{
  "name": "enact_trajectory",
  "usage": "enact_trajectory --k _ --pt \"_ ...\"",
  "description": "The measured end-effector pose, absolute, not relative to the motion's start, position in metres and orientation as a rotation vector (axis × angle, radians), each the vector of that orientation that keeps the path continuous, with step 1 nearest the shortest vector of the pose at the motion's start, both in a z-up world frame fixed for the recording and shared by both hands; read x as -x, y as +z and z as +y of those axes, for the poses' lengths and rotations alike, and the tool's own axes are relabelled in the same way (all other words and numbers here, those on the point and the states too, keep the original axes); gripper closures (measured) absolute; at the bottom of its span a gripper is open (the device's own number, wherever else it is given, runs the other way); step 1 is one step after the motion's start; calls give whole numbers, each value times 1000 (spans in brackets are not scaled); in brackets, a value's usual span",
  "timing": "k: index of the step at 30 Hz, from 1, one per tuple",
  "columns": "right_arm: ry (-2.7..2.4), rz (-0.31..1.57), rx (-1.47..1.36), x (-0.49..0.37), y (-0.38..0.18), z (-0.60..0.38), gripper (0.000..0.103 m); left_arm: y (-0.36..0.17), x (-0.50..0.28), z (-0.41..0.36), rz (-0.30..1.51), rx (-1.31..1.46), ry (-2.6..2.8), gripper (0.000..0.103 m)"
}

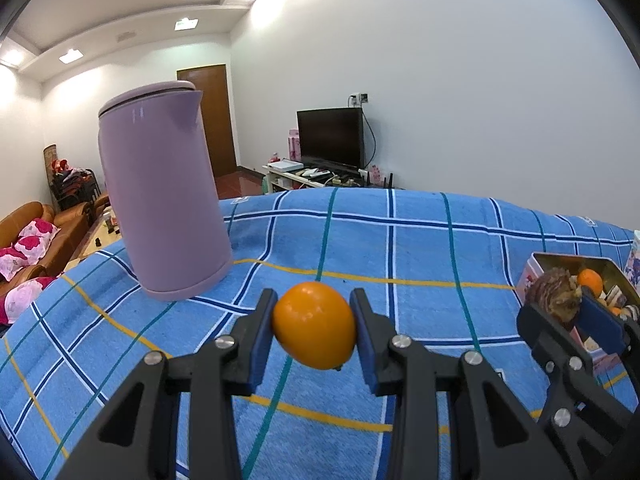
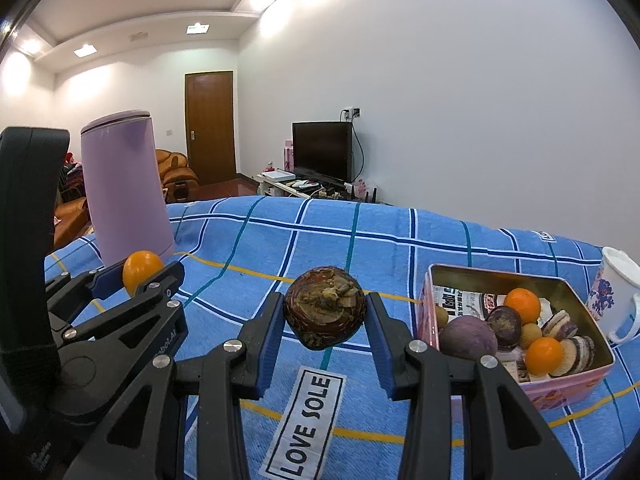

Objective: Organize fruits
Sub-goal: 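Lift and hold the mangosteen and small orange above the table with both tools, then carry the mangosteen and small orange over the pink tin with both tools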

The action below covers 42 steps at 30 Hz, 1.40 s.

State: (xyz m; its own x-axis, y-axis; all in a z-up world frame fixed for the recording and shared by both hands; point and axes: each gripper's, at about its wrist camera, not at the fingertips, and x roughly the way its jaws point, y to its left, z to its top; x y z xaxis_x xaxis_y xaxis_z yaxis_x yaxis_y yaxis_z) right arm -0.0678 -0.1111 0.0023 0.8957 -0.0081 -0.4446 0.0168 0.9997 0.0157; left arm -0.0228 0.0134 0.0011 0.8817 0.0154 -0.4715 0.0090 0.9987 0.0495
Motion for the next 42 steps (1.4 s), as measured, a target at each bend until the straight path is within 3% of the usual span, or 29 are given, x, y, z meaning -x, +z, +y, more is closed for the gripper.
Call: enact_trajectory --k 25,42 --pt "-43 478 20 92 3 -151 60 -1 39 -30 539 -73 -111 64" --pt "-150 476 32 110 3 -214 60 1 55 -101 527 -106 -222 64"
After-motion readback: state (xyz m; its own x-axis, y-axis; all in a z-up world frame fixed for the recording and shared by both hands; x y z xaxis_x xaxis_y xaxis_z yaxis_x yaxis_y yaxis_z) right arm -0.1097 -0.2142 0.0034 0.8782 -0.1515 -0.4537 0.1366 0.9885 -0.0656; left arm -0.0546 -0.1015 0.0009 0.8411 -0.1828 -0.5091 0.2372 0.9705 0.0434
